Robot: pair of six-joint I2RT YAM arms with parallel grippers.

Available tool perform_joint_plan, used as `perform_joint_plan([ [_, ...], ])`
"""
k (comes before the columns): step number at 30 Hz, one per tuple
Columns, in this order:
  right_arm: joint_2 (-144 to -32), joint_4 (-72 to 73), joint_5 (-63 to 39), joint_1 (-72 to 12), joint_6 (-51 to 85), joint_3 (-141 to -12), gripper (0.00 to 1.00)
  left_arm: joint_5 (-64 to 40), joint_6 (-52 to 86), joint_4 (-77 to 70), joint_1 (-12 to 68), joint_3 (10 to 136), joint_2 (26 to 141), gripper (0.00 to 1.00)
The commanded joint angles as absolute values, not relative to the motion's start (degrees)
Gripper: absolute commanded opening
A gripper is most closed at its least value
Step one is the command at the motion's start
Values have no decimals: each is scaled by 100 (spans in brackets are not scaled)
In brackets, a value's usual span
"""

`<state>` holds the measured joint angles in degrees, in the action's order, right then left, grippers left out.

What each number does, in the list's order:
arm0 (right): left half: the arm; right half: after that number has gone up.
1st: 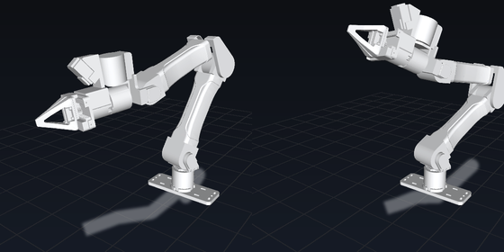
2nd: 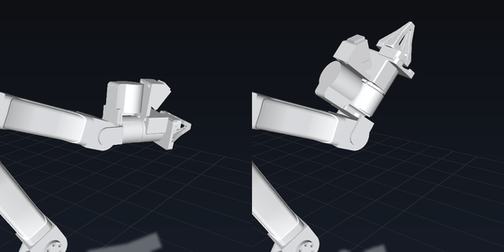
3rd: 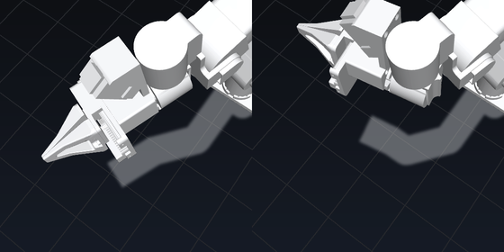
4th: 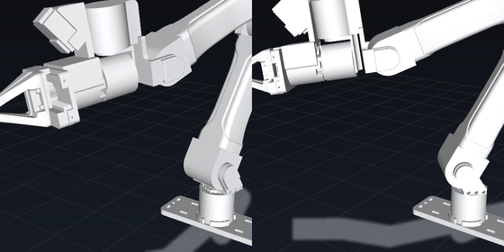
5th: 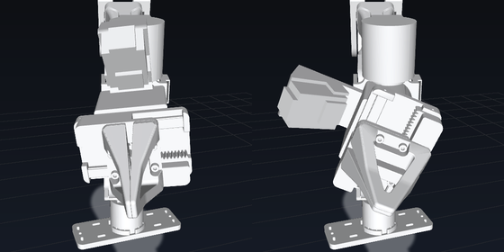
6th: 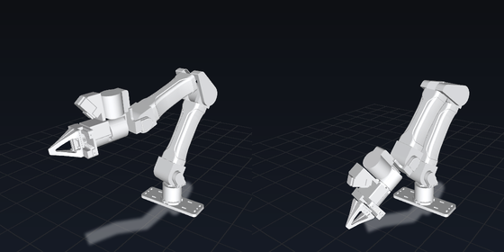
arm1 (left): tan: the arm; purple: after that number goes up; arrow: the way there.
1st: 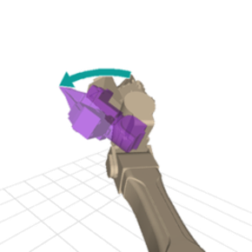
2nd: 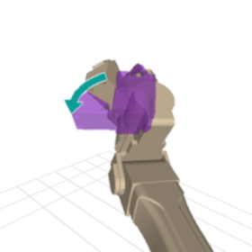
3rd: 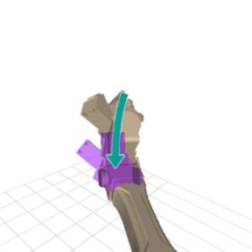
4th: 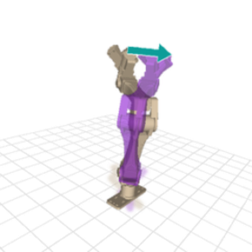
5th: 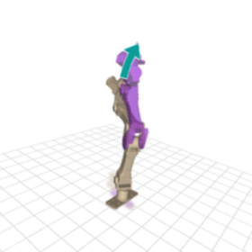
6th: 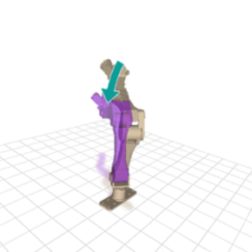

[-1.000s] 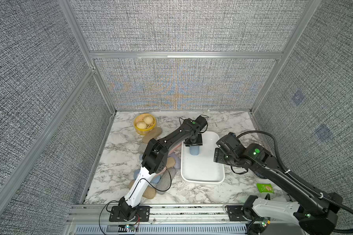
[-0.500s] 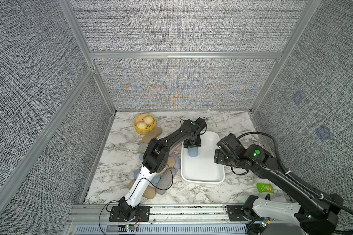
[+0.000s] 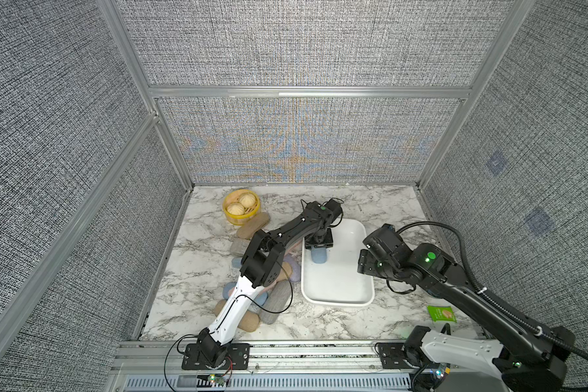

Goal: Put the glasses cases into the storage boxes
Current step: Place the glasses case in the storage box.

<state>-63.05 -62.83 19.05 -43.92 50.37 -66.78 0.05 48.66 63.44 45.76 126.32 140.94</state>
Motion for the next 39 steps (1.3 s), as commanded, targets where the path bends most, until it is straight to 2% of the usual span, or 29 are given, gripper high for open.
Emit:
perform_joint_plan([
  [1, -6310, -6319, 1893, -4395, 5037, -6688, 84, 73, 4915, 6403, 4566, 12725, 14167, 45],
  [12, -6292, -6337, 1848, -4395, 4976, -6765, 84, 46, 4874, 6390, 4560, 12823, 14128, 67],
  [14, -6326, -6350, 1823, -4395, 4966, -6823, 84, 75, 4848, 6398, 4557, 12823, 14101, 76],
  [24, -6551, -6494, 1705, -4544, 4879, -7210, 85, 184, 4702, 6420, 4586, 12744, 13582, 79],
  [30, -7043, -6437, 1740, -5203, 4618, -7721, 84, 706, 4480, 6299, 4627, 12003, 12245, 79],
  [33, -7438, -6191, 1736, -5695, 4510, -7974, 84, 1347, 4318, 6242, 4615, 11289, 11335, 79],
  [36, -7961, -5921, 1723, -6196, 4415, -8255, 84, 2125, 4182, 6248, 4601, 10485, 10432, 84],
  [39, -8603, -5710, 1678, -6689, 4373, -8591, 84, 2858, 3970, 6108, 4569, 9598, 9692, 95],
])
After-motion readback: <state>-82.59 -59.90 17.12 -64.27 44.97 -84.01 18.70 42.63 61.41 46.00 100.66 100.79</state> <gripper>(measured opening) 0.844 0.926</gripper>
